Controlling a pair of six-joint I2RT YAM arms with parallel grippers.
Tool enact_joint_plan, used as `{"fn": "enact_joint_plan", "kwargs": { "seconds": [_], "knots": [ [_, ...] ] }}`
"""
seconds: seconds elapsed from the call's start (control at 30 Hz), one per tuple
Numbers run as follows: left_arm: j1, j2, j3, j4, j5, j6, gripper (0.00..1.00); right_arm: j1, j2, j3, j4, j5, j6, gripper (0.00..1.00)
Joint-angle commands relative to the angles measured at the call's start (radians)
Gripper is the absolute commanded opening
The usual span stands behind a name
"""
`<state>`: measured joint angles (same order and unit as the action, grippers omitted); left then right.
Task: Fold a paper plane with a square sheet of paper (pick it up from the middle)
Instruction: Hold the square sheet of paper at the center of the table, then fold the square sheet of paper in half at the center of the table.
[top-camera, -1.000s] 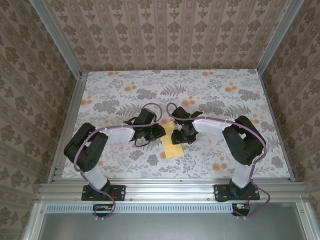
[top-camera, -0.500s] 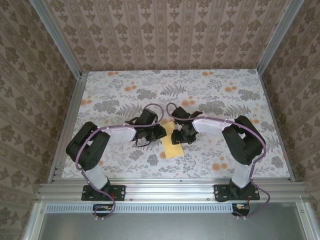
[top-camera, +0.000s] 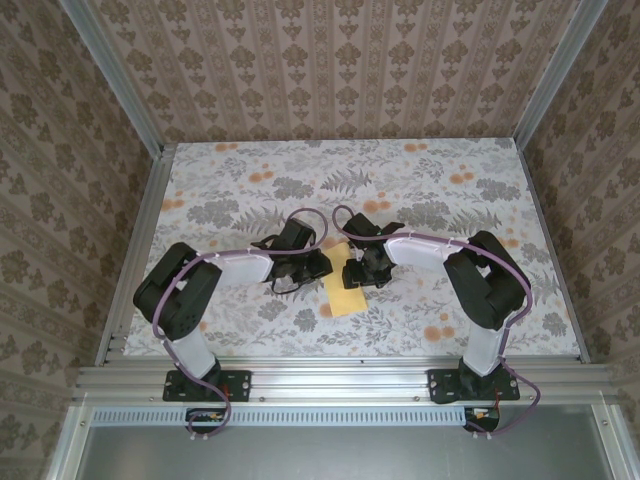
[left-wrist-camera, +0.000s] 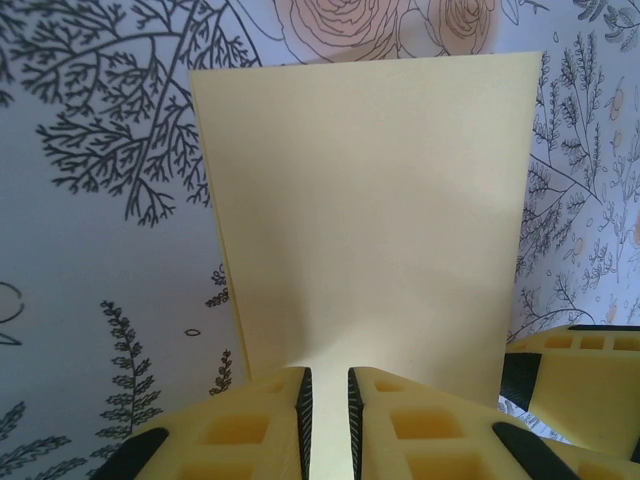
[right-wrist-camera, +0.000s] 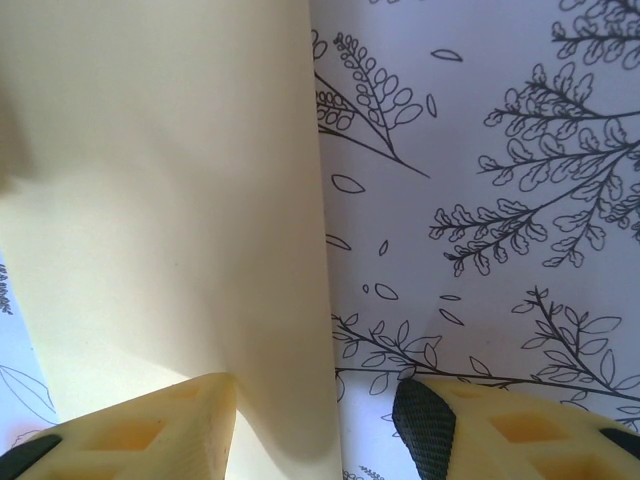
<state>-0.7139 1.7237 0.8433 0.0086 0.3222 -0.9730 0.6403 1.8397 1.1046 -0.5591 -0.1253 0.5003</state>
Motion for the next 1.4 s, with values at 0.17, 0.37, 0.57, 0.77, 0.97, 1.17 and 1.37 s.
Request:
{"fn": "enact_joint_plan", "kwargs": {
  "seconds": [0.17,0.37,0.57,0.77,0.97,1.17,1.37],
  "knots": [
    [-0.010,0.034,0.031,-0.057,-0.009,0.013,0.17,0.012,0.122,-0.063,-0.004,0.029,0.003,0.53],
    [-0.014,0.046,0.041,-0.133,-0.043,0.026,0.15,0.013,0.071,-0.038,-0.015,0.013,0.011,0.53],
    [-0.022,0.068,0.040,-0.172,-0.064,0.032,0.12,0.010,-0.082,0.010,-0.008,0.019,0.036,0.58],
    [-0.028,0.076,0.036,-0.183,-0.077,0.037,0.12,-0.006,-0.219,0.002,0.060,-0.017,0.042,0.55],
    [-0.028,0.086,0.038,-0.182,-0.078,0.042,0.11,-0.011,-0.159,0.011,0.103,-0.175,0.018,0.26],
    [-0.029,0.086,0.035,-0.192,-0.086,0.042,0.10,-0.029,-0.076,0.003,0.142,-0.236,0.027,0.16],
    [-0.030,0.086,0.034,-0.201,-0.094,0.045,0.10,-0.078,-0.038,-0.043,0.205,-0.316,0.035,0.16]
  ]
}}
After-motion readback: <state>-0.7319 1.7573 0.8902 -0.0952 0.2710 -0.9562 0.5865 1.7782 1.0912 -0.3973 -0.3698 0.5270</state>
